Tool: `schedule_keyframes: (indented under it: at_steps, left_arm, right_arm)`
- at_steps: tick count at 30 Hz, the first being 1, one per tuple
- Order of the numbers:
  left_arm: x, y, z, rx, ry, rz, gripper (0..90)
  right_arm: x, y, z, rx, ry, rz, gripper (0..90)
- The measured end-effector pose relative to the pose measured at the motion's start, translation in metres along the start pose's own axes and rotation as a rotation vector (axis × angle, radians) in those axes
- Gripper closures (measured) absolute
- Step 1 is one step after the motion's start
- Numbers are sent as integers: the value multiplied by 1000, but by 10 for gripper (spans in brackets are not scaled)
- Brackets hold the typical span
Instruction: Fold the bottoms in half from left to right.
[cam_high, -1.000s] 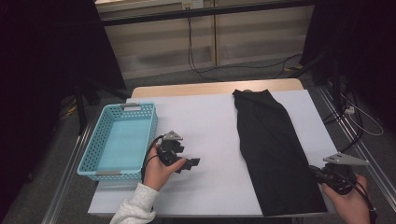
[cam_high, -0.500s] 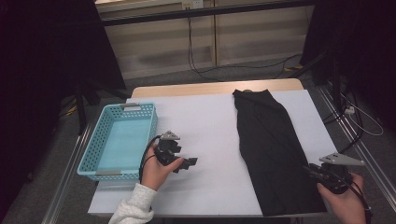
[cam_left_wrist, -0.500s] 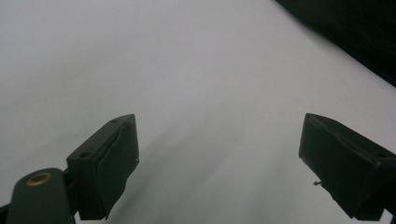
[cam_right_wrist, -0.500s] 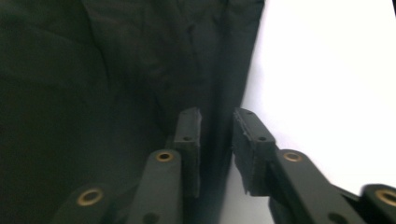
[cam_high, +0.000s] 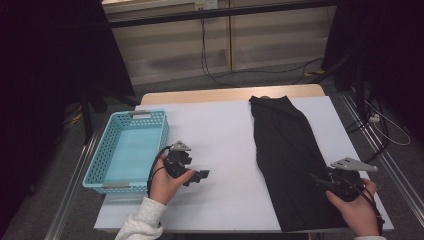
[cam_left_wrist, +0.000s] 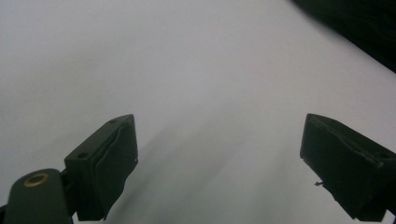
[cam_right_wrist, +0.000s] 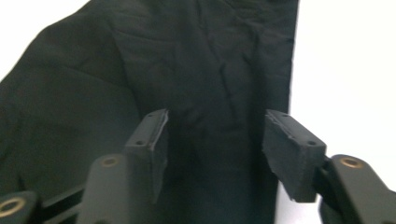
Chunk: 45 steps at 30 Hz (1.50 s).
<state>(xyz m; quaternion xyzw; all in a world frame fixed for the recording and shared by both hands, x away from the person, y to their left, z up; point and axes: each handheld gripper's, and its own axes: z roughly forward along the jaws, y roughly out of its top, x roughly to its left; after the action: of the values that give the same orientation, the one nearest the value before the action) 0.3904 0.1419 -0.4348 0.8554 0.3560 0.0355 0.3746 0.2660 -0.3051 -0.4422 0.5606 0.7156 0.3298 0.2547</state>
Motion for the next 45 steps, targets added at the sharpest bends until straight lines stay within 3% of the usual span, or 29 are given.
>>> schedule_keyframes:
  at_steps: [11,13,17,20,27,37,41,45]
  left_arm:
    - [-1,-4,-1,-1,-2,-3,111]
    - [-1,-5,-1,4,-4,-1,110]
    - [-2,-6,0,8,-4,6,110]
    - [-2,-7,0,14,12,15,110]
    - [0,-9,0,14,16,-3,109]
    - [1,-9,-2,19,9,-6,102]
    - [0,-8,-3,11,6,-7,102]
    - [0,-7,-3,11,2,-7,102]
  right_arm:
    - [16,26,22,1,38,-16,236]
    - [20,31,25,0,37,-32,232]
    - [24,40,32,-12,51,-7,210]
    - [25,49,39,-4,47,-13,210]
    - [30,66,50,-24,47,-18,189]
    - [33,79,69,-32,49,0,172]
    - [31,82,76,-25,25,0,169]
    - [32,87,81,-35,45,22,172]
